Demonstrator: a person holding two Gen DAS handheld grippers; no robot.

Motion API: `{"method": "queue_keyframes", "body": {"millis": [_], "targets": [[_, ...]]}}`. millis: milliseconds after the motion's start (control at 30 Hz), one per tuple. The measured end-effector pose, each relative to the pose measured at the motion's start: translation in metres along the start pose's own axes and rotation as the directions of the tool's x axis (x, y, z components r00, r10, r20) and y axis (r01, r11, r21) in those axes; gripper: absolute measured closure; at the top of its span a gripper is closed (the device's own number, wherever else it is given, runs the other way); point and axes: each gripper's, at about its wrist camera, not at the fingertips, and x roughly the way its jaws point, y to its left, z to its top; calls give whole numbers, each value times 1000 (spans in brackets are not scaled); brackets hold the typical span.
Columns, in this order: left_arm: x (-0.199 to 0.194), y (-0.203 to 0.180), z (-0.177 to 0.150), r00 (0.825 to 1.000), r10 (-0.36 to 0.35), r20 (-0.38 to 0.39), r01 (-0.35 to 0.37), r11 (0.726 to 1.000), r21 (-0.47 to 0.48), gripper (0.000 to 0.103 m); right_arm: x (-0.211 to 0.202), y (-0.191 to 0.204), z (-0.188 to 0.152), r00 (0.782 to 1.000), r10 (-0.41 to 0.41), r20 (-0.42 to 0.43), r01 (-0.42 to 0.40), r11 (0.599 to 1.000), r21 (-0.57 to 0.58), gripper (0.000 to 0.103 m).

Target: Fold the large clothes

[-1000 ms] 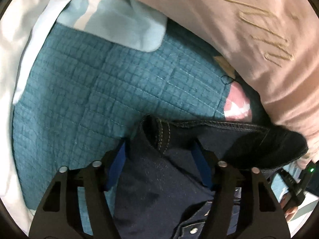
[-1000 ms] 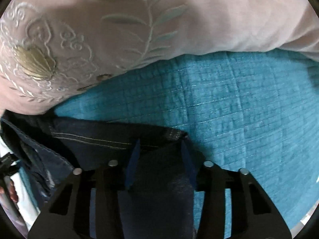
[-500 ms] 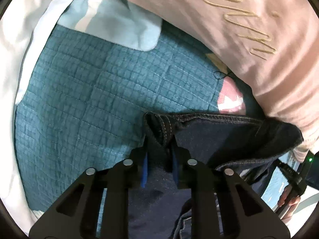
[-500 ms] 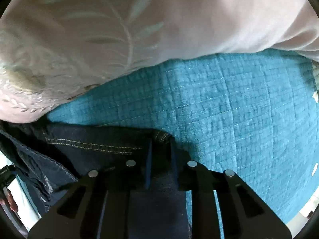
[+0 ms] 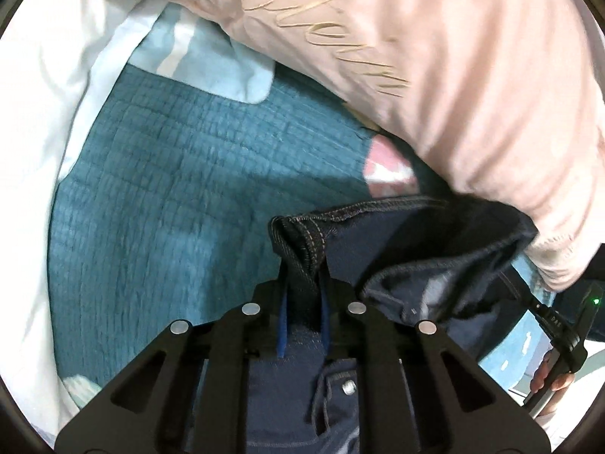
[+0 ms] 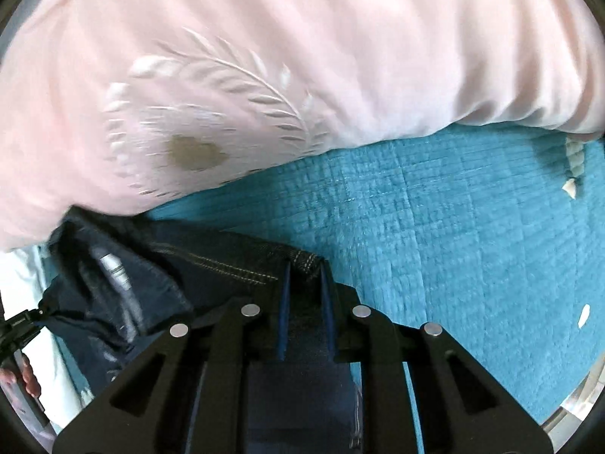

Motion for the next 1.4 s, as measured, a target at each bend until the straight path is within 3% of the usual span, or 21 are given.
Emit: {"method": "queue_keyframes", "body": {"millis": [367, 500, 800, 1067, 1200, 1267, 1333, 1367, 1400], "targets": [[-84, -11, -65, 999, -19, 32, 17, 998, 60, 93, -81, -6, -48, 994, 22, 106, -21, 1000, -12, 90], [-109, -25, -99, 998, -37, 55, 32, 995, 98, 93, -118, -14, -82, 988, 50, 145, -48, 999, -17, 90], [-130, 4, -186, 993, -70, 92, 51, 980, 190, 92, -172, -38, -180, 978, 78, 194, -69, 996, -52, 90], [-108, 56, -267, 996, -55, 63, 38, 968, 250, 90, -155, -66, -277, 987, 25, 157, -14, 998, -66, 90], [-67, 83, -301, 998, -59, -28, 64, 973, 221, 88, -124, -81, -311, 996, -15, 88, 20, 998, -51, 92], [-46, 91, -315, 998, -31, -57, 42, 975, 218, 87, -93, -88, -330, 1000, -25, 10, 26, 999, -36, 92], [-18, 99, -331, 996, 35, -77, -17, 975, 223, 88, -69, -90, -344, 996, -85, -32, 83, 995, -49, 103], [-9, 104, -337, 995, 65, -78, -46, 975, 217, 88, -53, -94, -354, 988, -141, -56, 138, 989, -55, 103], [-3, 111, -340, 994, 68, -89, -49, 978, 201, 88, -46, -98, -360, 986, -149, -71, 146, 988, -43, 103]]}}
